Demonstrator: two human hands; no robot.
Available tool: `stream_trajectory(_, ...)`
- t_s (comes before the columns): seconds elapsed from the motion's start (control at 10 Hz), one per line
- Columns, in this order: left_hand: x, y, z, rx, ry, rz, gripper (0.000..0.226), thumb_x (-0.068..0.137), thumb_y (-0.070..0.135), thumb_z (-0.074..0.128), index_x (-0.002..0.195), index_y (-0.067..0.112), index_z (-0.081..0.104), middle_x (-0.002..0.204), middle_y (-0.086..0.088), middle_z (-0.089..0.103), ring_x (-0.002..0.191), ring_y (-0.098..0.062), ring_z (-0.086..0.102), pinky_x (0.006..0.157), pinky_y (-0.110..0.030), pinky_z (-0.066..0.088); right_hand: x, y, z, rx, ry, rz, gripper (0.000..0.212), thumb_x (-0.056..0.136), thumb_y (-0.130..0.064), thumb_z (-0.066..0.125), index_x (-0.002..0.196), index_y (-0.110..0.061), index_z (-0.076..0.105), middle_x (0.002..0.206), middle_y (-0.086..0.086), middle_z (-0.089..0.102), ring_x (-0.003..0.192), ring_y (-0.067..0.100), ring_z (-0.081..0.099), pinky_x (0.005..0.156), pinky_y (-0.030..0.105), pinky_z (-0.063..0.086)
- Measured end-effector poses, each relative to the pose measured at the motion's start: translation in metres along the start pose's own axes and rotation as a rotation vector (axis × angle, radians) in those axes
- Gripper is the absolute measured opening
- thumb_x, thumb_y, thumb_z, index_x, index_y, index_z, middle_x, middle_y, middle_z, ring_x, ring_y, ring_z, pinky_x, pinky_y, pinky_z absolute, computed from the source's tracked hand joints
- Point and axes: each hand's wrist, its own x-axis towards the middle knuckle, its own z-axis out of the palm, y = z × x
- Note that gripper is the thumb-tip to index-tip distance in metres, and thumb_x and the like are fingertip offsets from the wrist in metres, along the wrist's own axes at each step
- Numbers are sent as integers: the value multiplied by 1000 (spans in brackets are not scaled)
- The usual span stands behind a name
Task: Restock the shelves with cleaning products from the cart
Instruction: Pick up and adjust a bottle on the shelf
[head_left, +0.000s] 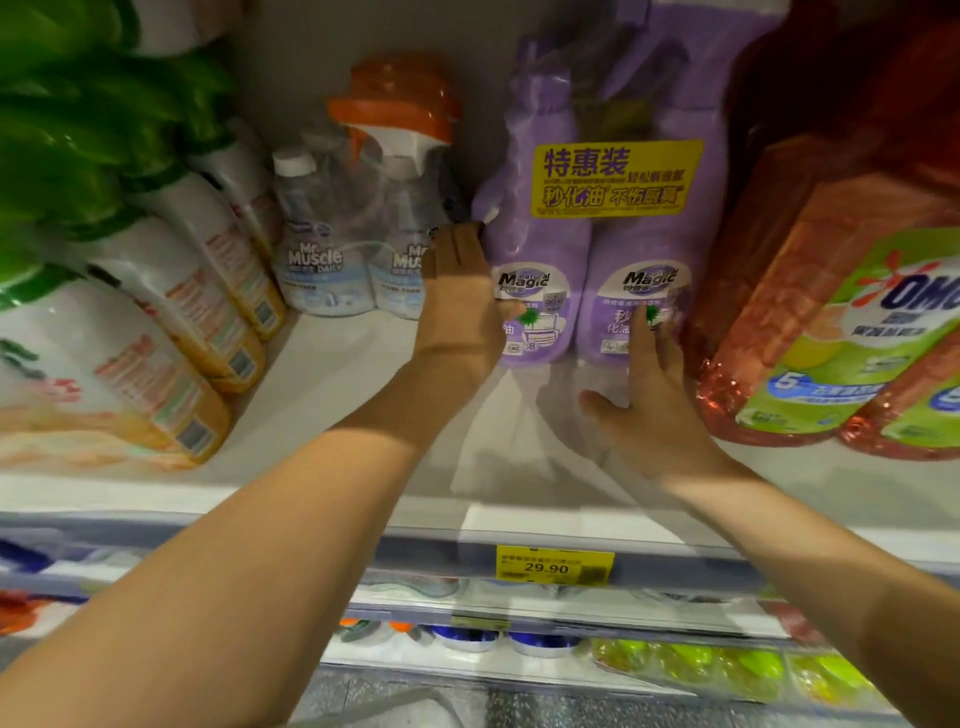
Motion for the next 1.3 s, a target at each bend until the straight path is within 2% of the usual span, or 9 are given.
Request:
stream_trajectory(0.2,12,-3,6,162,17,26,73,86,37,64,137,-4,31,137,-21,37,126,-33,35,103,-37,23,14,5,0,-6,13,17,90,89,-7,62,152,-13,-2,158,20,-4,147,30,6,103,14,14)
stream_trajectory(0.4,8,-1,3,50,47,14,71,90,16,65,144,-4,24,149,-25,27,138,-33,25,113,-38,15,13,9,7,-10,2,16,96,88,-10,63,152,-17,-8,158,21,-7,147,32,0,97,18,14)
stream_trajectory(0.5,6,-1,2,20,8,29,71,91,16,63,145,-3,21,149,-24,25,139,-31,25,112,-36,16,12,7,4,8,13,28,94,89,-11,63,153,-17,-5,158,20,-4,148,31,3,100,17,13)
stream_trajectory(0.6,6,-3,-7,-43,-16,62,73,85,21,69,140,-5,29,140,-25,35,131,-32,33,104,-30,24,10,2,0,153,44,9,84,88,-14,64,153,-16,10,157,12,16,145,23,19,113,21,15)
stream_trajectory(0.7,-5,-6,-21,-335,17,4,69,83,12,72,138,-6,34,135,-26,41,125,-35,43,103,-33,36,5,-5,-7,372,137,-22,46,87,-14,65,130,-22,48,117,-9,56,113,13,51,102,35,41)
stream_trajectory(0.8,-32,-5,-39,-657,-12,-166,50,85,3,68,129,-1,45,122,-17,55,107,-26,58,93,-34,50,-1,-16,-19,526,251,-30,21,88,-7,66,92,-26,57,82,-4,62,78,15,59,75,34,53)
stream_trajectory(0.9,-67,3,-63,-780,-57,-276,20,87,4,65,105,11,59,94,3,64,77,-2,62,70,-15,51,-19,-33,-26,619,225,-68,13,87,-7,67,85,-19,61,73,2,62,63,13,57,52,20,50)
stream_trajectory(1.1,-130,18,-132,-853,-129,-365,9,90,12,61,99,14,63,93,-4,68,91,-21,69,83,-35,54,-85,-85,-20,633,-29,-106,14,88,-10,66,78,-19,66,72,2,66,68,17,59,66,35,54)
stream_trajectory(1.3,-190,40,-225,-908,-70,-379,14,85,27,64,98,22,66,86,7,68,81,-2,67,73,-18,53,-150,-153,-42,582,-256,-325,5,88,-14,68,86,-18,69,73,-10,65,71,8,62,76,41,56)
